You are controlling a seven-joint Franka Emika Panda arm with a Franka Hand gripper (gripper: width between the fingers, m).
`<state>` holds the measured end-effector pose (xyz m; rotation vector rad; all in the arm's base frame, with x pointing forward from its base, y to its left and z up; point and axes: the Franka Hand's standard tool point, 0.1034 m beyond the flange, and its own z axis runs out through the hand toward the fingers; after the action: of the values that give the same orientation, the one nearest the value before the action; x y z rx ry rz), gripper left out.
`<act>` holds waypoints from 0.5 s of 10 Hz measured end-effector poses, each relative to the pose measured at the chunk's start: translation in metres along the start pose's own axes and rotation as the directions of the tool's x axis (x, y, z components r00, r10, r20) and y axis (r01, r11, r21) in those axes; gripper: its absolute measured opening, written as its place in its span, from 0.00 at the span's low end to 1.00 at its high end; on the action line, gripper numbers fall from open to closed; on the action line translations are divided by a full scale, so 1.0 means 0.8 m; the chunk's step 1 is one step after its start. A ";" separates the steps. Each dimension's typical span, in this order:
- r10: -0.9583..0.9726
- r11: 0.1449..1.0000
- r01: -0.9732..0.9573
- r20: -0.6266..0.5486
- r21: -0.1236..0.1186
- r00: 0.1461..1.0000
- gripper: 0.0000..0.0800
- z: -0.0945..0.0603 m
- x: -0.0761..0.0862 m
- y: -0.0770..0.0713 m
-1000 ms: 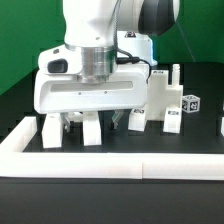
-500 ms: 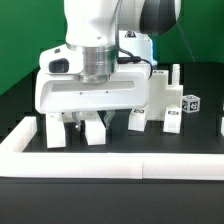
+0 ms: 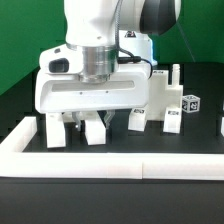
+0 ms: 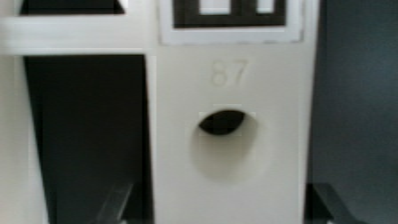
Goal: Assemble chair
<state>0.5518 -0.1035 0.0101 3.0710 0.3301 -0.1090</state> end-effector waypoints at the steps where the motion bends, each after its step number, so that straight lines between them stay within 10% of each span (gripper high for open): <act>1: 0.004 1.000 -0.004 -0.004 0.002 1.000 0.36 -0.009 -0.001 0.002; 5: 0.019 0.999 -0.019 -0.008 0.038 1.000 0.36 -0.060 -0.013 -0.004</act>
Offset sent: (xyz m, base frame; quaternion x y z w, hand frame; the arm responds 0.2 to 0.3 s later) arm -0.0193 0.0007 0.0387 0.0128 -0.0230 0.0086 0.9996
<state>0.5443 -0.0997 0.0585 3.1121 0.3028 -0.1025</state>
